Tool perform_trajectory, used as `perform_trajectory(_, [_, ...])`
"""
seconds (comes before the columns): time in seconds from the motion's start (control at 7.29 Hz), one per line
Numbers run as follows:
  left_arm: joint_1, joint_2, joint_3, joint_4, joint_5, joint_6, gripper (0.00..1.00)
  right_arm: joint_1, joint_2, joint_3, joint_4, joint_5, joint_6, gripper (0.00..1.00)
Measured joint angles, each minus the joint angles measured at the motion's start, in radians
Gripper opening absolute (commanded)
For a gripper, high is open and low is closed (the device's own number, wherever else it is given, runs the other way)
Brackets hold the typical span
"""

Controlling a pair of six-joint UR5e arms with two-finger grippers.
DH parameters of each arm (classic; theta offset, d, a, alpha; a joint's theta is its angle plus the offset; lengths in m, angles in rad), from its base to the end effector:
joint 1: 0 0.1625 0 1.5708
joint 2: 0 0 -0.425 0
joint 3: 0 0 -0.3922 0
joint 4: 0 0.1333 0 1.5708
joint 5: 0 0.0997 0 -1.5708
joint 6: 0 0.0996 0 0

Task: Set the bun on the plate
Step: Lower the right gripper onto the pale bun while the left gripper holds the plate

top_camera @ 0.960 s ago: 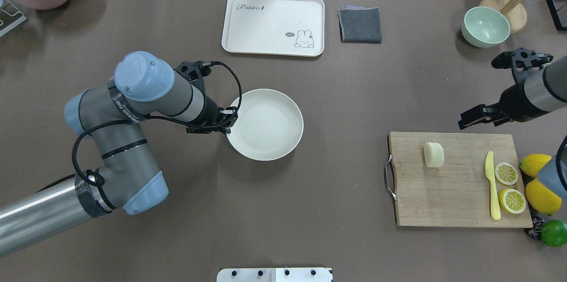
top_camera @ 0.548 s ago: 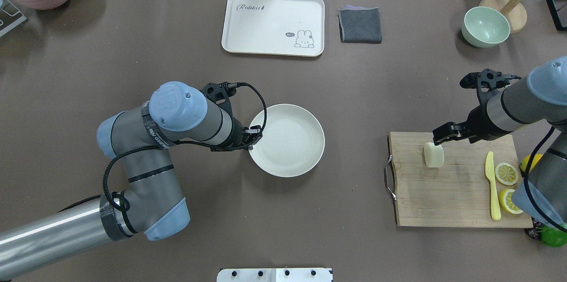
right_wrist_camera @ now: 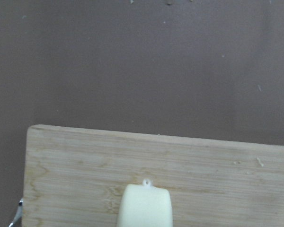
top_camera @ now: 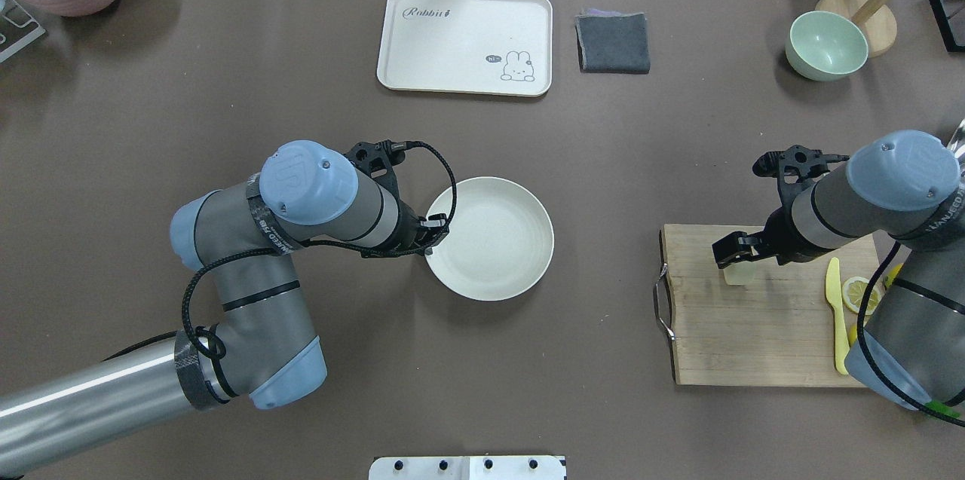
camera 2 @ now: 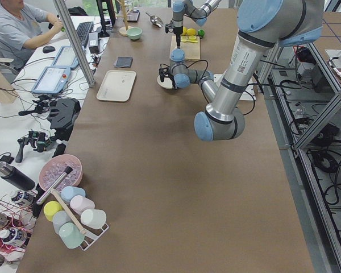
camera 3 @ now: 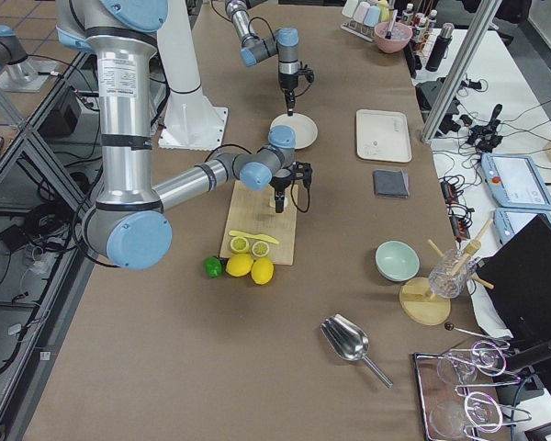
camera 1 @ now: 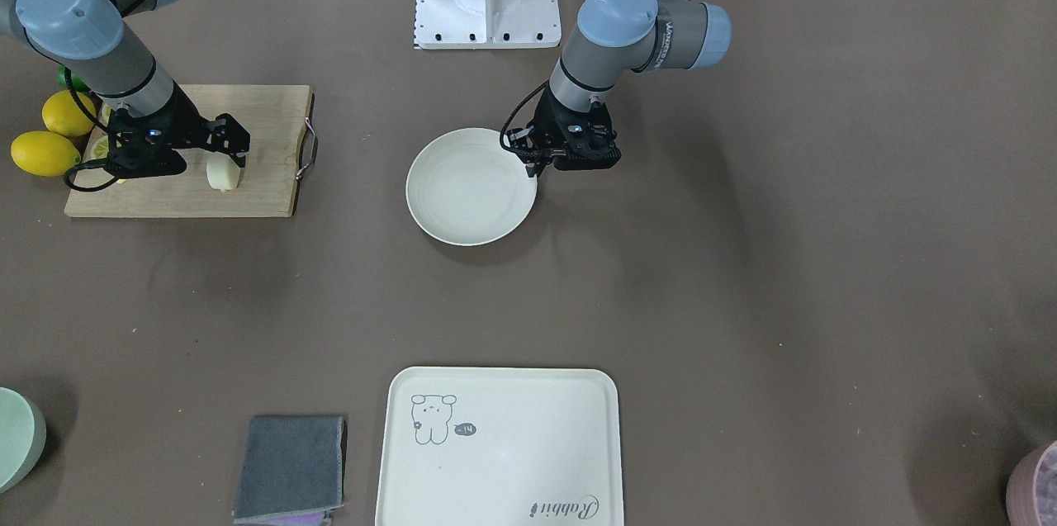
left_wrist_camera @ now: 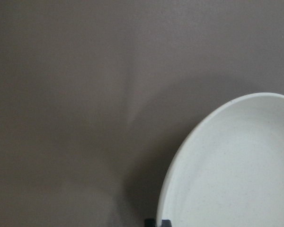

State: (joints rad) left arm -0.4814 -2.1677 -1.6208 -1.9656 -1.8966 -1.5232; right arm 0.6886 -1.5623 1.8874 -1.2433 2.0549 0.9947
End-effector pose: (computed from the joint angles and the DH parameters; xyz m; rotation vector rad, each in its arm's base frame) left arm 0.5590 -0.4064 0.2392 -0.0156 1.0746 -0.2217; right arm -0.3370 -0.3900 0.4717 0.0016 -0.7910 -0.0514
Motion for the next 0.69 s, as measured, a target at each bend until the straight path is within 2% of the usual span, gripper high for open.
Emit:
perform_trajectory(0.14, [-0.001, 0.001, 0.000, 0.000, 0.000, 0.000, 0.67, -0.010, 0.008, -0.007, 0.000, -0.003, 0.011, 0.64])
perform_trajectory(0.27, [-0.002, 0.002, 0.001, 0.000, 0.001, 0.000, 0.76, -0.016, 0.013, -0.013, 0.001, -0.004, 0.016, 0.43])
perform_trajectory(0.41, [-0.004, 0.003, 0.000, 0.001, 0.002, 0.001, 0.77, -0.018, 0.015, -0.018, 0.001, -0.004, 0.017, 0.27])
perform_trajectory(0.55, [-0.006, 0.005, 0.000, 0.001, 0.003, 0.002, 0.77, -0.019, 0.017, -0.020, 0.001, -0.003, 0.017, 0.18])
perform_trajectory(0.69, [-0.013, 0.009, -0.002, 0.001, 0.003, 0.004, 0.79, -0.019, 0.021, -0.019, 0.001, -0.002, 0.017, 0.17])
